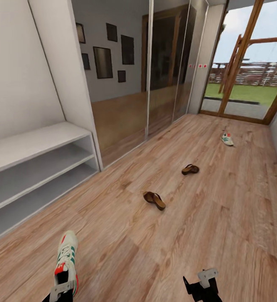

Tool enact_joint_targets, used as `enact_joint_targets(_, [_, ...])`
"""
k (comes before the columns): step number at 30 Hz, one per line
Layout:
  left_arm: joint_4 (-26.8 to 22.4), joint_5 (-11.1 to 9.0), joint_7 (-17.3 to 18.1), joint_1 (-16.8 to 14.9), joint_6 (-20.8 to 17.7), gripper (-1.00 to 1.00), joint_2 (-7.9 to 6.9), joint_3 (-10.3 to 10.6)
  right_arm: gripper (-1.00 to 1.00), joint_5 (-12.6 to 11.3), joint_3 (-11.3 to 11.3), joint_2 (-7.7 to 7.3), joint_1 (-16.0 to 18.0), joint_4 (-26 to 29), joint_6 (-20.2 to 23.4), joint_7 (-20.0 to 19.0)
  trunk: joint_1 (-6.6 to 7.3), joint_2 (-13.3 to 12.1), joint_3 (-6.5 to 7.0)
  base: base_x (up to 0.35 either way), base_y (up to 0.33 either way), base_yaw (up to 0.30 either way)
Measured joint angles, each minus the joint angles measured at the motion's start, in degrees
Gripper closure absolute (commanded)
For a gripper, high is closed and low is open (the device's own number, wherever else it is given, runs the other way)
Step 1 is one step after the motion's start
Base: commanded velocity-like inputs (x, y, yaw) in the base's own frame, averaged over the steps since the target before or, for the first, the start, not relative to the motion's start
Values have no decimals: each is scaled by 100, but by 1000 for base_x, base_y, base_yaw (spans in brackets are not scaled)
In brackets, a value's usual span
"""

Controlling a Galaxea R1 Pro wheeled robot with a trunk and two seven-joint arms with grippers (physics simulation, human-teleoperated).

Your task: Pick up the two gym shoes and the two sandals from the corridor floor and place them onto the hallstand (shoe rack) in the corridor, making sure they are on the rack and not on the floor. Arrange them so the two gym shoes are next to each other and the two sandals are next to each other.

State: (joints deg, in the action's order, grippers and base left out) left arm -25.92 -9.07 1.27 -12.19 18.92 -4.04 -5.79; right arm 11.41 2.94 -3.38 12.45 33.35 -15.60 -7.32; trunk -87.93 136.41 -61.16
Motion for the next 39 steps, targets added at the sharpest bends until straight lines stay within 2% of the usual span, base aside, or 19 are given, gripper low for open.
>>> enact_joint_targets(25, [8, -45, 0, 0, 0, 100, -9, 0, -100, -1, 0, -1, 0, 1, 9, -12, 1, 0, 0, 190, -233, 4])
enact_joint_targets(39, [5, -46, 0, 0, 0, 100, -17, -4, -100, -1, -1, 0, 0, 21, 10, -12, 1, 0, 0, 257, -182, 135])
